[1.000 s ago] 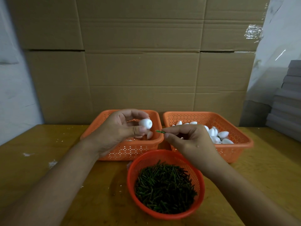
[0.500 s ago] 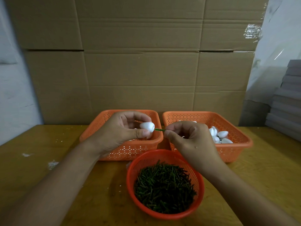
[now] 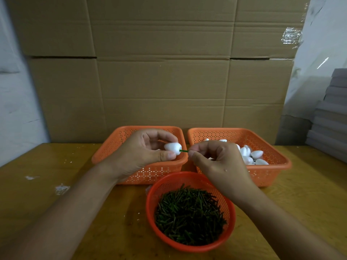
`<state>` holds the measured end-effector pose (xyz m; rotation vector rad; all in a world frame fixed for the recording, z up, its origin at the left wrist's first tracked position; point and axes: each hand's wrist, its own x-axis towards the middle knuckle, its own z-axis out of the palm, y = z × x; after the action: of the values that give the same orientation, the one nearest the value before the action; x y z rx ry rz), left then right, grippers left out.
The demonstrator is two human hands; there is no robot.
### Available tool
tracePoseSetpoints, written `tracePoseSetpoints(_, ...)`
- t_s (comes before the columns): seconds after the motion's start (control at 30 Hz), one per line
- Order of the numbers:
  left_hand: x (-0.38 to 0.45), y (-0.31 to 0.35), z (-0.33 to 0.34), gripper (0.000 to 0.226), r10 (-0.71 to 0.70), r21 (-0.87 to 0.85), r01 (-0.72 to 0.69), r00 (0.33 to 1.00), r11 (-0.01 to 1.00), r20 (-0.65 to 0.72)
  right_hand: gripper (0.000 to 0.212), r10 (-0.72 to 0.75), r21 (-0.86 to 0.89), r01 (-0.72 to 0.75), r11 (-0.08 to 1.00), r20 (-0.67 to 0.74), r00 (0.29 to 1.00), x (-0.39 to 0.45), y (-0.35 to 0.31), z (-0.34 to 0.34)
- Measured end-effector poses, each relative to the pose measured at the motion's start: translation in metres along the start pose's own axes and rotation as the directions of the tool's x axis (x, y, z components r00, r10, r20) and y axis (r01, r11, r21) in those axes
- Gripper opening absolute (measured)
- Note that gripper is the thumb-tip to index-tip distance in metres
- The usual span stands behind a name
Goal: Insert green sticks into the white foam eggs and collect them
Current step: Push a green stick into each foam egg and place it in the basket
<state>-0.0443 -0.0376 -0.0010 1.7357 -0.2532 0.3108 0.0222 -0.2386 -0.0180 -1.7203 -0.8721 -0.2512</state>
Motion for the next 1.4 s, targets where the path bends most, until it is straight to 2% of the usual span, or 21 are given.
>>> tracePoseSetpoints(0.23, 0.0, 0.0, 0.006, 0.027, 0.029, 0.018, -0.029, 1.0, 0.999, -0.001, 0.018, 0.004, 0.007, -0.004, 1.0, 0.007, 1.0, 0.0, 0.001, 0.0)
tracePoseSetpoints(0.43, -0.001, 0.001, 0.008, 0.028, 0.03, 0.028, -0.03, 1.0, 0.999, -0.006, 0.022, -0.001, -0.001, 0.001, 1.0, 0.019, 1.0, -0.001, 0.0, 0.0)
tracePoseSetpoints(0.9, -0.001, 0.0, 0.012, 0.033, 0.025, 0.08, -0.023, 0.999, 0.997, -0.033, 0.018, 0.031, -0.011, -0.031, 0.999, 0.067, 0.997, -0.002, 0.005, 0.002)
tracePoseSetpoints(1.17, -0.002, 0.003, 0.009, 0.033, 0.005, 0.137, -0.005, 1.0, 0.99, -0.003, 0.015, 0.041, 0.01, -0.042, 0.999, 0.098, 0.994, -0.002, 0.008, 0.005)
tracePoseSetpoints(1.4, -0.002, 0.006, 0.009, 0.06, 0.034, 0.124, -0.033, 0.999, 0.992, -0.007, 0.018, 0.146, 0.112, -0.168, 0.979, 0.184, 0.972, -0.003, 0.007, 0.008)
